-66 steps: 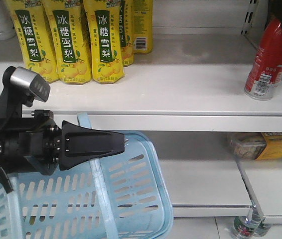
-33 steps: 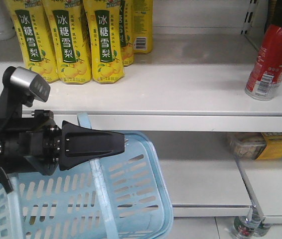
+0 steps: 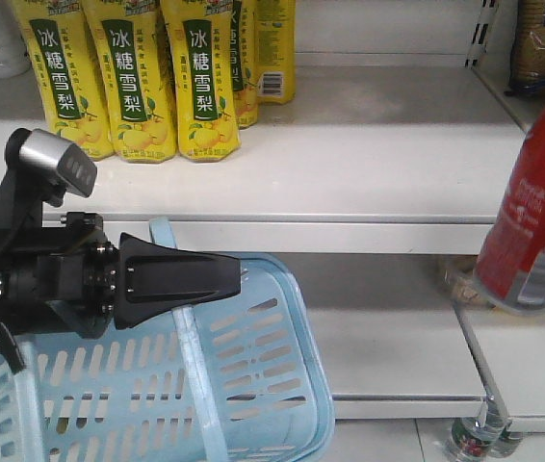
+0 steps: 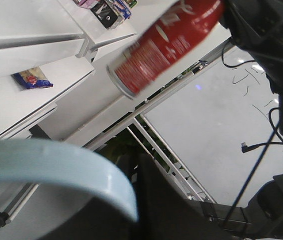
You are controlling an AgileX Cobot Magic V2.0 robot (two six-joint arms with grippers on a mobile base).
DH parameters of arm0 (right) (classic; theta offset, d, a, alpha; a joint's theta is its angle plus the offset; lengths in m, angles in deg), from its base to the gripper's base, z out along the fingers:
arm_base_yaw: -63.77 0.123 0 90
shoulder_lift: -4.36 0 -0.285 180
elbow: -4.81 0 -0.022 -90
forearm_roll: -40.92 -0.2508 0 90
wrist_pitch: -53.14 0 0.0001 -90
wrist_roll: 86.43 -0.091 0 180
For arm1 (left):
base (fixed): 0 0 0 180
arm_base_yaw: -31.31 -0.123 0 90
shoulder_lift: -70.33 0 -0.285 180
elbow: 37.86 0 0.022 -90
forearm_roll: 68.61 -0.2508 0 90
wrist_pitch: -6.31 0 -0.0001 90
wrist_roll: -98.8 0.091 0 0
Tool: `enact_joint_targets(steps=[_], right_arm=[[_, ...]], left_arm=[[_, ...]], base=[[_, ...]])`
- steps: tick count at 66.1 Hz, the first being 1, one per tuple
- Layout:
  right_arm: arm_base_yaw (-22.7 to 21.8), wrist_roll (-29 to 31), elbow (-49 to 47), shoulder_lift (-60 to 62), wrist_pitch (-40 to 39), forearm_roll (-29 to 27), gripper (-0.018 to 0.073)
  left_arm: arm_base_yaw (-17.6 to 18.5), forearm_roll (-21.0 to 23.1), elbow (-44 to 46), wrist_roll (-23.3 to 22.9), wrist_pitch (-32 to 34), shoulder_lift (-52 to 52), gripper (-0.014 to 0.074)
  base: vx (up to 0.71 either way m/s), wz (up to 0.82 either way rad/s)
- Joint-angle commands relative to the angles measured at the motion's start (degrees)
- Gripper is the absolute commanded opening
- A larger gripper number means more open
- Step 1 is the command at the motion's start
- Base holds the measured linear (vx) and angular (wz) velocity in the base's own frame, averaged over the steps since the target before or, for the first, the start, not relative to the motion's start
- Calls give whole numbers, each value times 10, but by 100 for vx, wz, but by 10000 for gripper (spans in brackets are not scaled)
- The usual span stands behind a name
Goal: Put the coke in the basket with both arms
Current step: 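Grasp the bottle neck with the right gripper and lift it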
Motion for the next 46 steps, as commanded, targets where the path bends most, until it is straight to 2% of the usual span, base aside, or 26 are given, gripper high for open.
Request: enact_joint_targets(steps=[1, 16, 31, 40, 46], right_arm=[[0, 21, 3, 9, 20, -79, -5], [0, 112, 104, 9, 49, -249, -5], [0, 190, 181, -20, 55, -375, -5], [0, 216, 186, -53, 75, -417, -5], [20, 227, 186, -82, 70, -414, -5]], left_arm=[[2, 61, 18, 10, 110, -18, -6], [2, 61, 18, 10, 110, -18, -6], [2, 61, 18, 10, 110, -18, -6], [2, 61, 18, 10, 110, -18, -6], [2, 61, 18, 10, 110, -18, -6]], base=[[0, 0], [0, 0], [0, 0], [0, 0], [0, 0]])
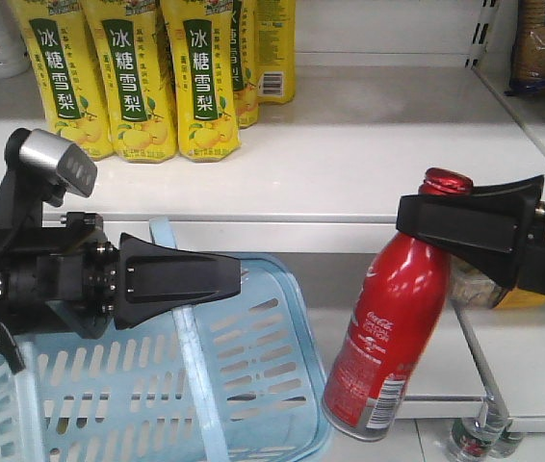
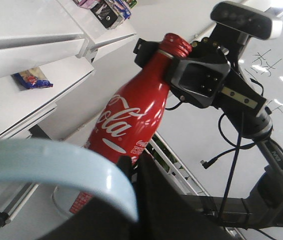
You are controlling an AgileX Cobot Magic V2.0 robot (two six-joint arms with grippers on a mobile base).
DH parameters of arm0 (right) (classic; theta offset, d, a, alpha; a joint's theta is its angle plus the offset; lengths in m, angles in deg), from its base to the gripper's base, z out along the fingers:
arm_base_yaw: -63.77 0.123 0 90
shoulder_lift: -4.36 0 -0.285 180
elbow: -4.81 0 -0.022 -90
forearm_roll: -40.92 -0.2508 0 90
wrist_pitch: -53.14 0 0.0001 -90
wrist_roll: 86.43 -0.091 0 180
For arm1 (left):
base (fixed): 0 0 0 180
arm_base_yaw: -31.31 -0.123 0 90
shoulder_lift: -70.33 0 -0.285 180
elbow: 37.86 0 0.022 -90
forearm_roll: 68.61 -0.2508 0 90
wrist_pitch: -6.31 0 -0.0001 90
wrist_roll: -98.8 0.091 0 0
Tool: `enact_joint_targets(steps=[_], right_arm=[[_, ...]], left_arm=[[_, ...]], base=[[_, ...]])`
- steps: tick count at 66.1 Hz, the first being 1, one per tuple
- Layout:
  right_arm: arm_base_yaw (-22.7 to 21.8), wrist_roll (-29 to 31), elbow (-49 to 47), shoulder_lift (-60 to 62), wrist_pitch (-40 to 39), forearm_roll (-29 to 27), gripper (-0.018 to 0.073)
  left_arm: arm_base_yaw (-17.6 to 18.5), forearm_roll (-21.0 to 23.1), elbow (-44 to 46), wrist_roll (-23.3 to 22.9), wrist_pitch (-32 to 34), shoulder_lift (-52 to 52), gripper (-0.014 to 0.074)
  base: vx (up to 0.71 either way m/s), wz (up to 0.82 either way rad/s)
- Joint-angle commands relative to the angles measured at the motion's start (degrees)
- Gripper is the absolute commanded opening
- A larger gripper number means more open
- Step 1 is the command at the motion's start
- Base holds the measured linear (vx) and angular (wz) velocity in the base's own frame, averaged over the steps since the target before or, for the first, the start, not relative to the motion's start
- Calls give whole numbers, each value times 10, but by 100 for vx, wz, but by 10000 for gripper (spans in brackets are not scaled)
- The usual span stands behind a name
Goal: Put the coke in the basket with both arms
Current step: 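Grasp the bottle neck with the right gripper and lift it, then carry the bottle with the right gripper over the light-blue basket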
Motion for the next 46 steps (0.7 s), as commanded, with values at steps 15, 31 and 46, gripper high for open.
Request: enact_joint_targets(steps=[15, 31, 46], right_arm=[[160, 84, -18, -79, -138, -55, -5], [249, 106, -18, -121, -300, -62, -5], [263, 114, -18, -175, -298, -66, -5]], left_arm=[[2, 61, 18, 10, 110, -18, -6], [2, 61, 18, 10, 110, -18, -6], [2, 61, 18, 10, 110, -18, -6]], base=[[0, 0], [0, 0], [0, 0]])
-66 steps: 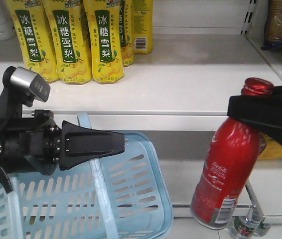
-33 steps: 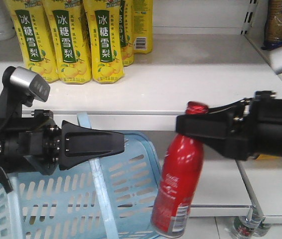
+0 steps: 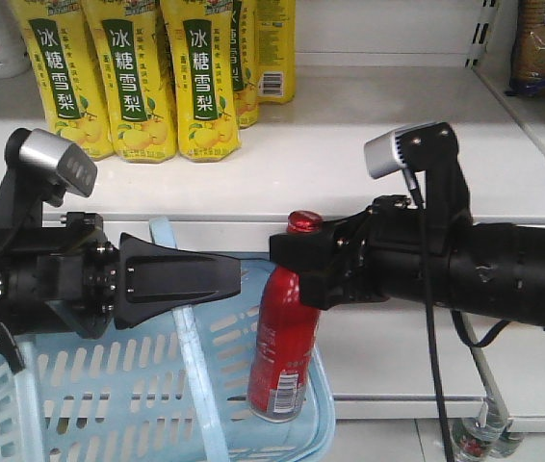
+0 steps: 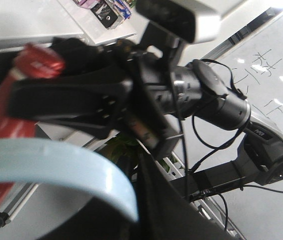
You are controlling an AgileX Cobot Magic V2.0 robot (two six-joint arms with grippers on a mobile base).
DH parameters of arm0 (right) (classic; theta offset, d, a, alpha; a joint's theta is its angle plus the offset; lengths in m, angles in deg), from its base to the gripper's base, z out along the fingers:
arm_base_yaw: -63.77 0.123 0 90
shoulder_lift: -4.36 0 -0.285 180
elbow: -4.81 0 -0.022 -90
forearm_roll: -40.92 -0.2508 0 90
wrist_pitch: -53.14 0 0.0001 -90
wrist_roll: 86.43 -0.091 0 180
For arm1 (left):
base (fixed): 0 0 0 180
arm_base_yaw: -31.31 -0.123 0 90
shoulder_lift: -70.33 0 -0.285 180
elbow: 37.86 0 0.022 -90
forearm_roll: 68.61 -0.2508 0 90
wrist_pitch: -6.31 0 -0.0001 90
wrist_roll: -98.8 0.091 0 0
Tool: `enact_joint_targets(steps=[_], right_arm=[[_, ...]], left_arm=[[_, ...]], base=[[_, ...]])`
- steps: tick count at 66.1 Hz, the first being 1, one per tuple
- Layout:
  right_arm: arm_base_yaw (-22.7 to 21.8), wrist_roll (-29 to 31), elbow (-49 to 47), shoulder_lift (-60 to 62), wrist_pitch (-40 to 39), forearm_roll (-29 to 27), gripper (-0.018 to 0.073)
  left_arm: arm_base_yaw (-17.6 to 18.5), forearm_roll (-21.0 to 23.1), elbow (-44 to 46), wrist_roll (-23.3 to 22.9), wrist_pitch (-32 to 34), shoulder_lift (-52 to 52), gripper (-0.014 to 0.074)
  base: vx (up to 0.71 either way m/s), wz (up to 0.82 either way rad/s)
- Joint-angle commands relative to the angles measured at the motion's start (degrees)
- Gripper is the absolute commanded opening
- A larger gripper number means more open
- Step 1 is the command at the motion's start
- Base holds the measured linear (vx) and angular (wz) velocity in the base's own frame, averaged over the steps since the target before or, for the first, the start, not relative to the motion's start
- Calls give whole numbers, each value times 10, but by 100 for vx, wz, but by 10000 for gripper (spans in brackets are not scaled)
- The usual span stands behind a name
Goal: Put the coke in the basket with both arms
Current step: 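Carry the bottle with the right gripper over the light-blue basket, then open the right gripper to drop the bottle into the basket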
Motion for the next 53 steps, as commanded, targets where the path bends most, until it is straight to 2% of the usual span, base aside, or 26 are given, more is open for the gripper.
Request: enact_joint_targets(steps=[1, 14, 27, 36, 53], right_arm=[[3, 8, -19, -6, 1, -35, -5], [3, 26, -19, -43, 13, -42, 3], [3, 28, -19, -62, 31, -42, 67], [3, 45, -19, -64, 49, -44, 167], [2, 45, -19, -64, 49, -30, 410]], left_arm=[[2, 61, 18, 10, 110, -18, -6], [2, 61, 18, 10, 110, -18, -6], [2, 61, 18, 10, 110, -18, -6], [2, 61, 18, 10, 110, -18, -6], [2, 62, 18, 10, 110, -18, -6]], base=[[0, 0], [0, 0], [0, 0], [0, 0], [0, 0]])
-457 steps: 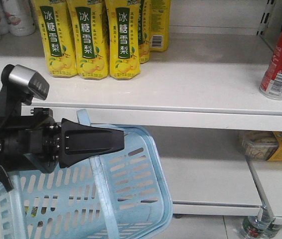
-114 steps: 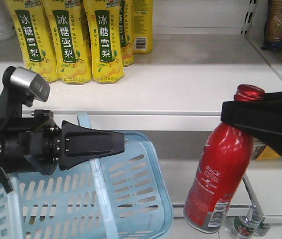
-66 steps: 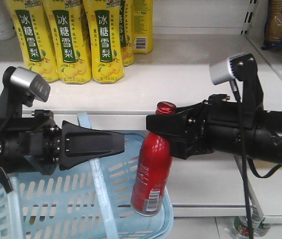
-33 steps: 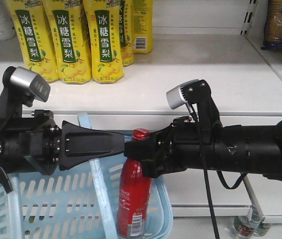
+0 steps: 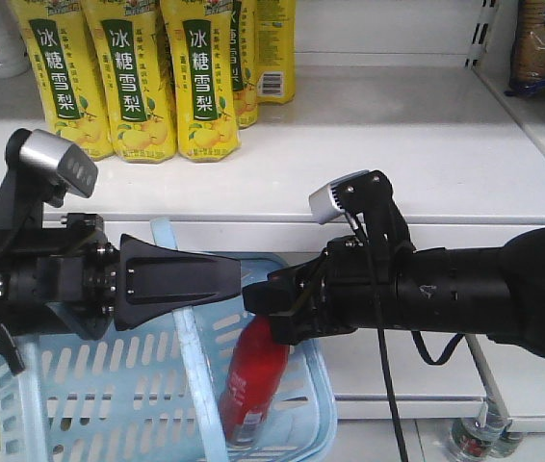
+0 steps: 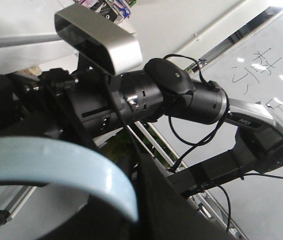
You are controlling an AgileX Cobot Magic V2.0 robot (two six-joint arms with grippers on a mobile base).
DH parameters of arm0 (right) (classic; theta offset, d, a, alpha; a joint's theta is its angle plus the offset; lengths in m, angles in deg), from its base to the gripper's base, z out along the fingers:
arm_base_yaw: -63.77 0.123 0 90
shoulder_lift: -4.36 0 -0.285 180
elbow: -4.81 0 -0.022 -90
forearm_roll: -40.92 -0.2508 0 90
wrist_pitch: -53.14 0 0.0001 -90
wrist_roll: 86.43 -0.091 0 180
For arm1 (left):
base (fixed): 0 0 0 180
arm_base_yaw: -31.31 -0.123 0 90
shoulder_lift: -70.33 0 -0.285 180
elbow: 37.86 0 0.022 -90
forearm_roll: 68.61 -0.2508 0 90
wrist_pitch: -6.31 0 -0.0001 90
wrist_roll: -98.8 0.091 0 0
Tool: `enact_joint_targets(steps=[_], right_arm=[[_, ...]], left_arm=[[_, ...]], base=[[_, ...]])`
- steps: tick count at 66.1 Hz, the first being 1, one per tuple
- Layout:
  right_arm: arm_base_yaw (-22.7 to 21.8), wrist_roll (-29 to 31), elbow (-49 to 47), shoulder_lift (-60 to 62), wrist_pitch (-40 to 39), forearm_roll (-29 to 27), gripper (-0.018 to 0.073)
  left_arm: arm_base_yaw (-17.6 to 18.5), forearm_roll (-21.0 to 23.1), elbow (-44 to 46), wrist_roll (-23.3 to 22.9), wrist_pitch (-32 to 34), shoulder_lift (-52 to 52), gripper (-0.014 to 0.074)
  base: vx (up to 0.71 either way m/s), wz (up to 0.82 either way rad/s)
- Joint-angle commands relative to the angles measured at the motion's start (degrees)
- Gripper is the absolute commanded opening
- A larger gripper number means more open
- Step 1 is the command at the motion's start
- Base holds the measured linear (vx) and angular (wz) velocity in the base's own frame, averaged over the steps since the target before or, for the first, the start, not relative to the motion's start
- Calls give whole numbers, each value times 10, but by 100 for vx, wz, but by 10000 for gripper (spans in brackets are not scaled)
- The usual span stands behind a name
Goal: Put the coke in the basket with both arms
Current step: 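Open the right gripper to drop the bottle into the basket, then withdraw the right gripper away from the basket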
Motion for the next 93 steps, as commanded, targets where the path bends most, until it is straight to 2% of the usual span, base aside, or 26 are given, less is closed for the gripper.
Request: enact_joint_targets(steps=[1, 8, 15, 23, 30, 34, 41, 49, 57, 66, 78, 93], right_arm=[[-4, 4, -19, 20, 2, -18, 419], [-4, 2, -19, 21, 2, -4, 463], [-4, -13, -19, 27, 10, 13, 465], [-4, -60, -19, 45, 13, 73, 436], [-4, -143, -19, 73, 13, 164, 368], [-4, -199, -19, 93, 18, 237, 315], [-4, -324, -19, 138, 43, 383, 161], [-4, -415, -19, 204, 73, 504, -16], [-4, -476, -19, 277, 95, 590, -8], [-4, -514, 11, 376, 88, 631, -5], [-4, -529, 126, 524, 32, 644, -5], [-4, -598, 201, 643, -9, 707, -5]], left_arm=[[2, 65, 18, 10, 109, -18, -6], [2, 65, 18, 10, 109, -18, -6], [2, 65, 18, 10, 109, -18, -6], [2, 65, 18, 10, 109, -18, -6], [2, 65, 18, 10, 109, -18, -6], [2, 65, 18, 10, 109, -18, -6], [2, 65, 18, 10, 109, -18, -6], [2, 65, 18, 10, 109, -18, -6], [2, 65, 18, 10, 109, -18, -6], [2, 65, 18, 10, 109, -18, -6], [2, 65, 18, 10, 109, -18, -6], [2, 65, 18, 10, 109, -18, -6]], base=[[0, 0], [0, 0], [0, 0], [0, 0], [0, 0], [0, 0], [0, 0], [0, 0], [0, 0], [0, 0], [0, 0], [0, 0]])
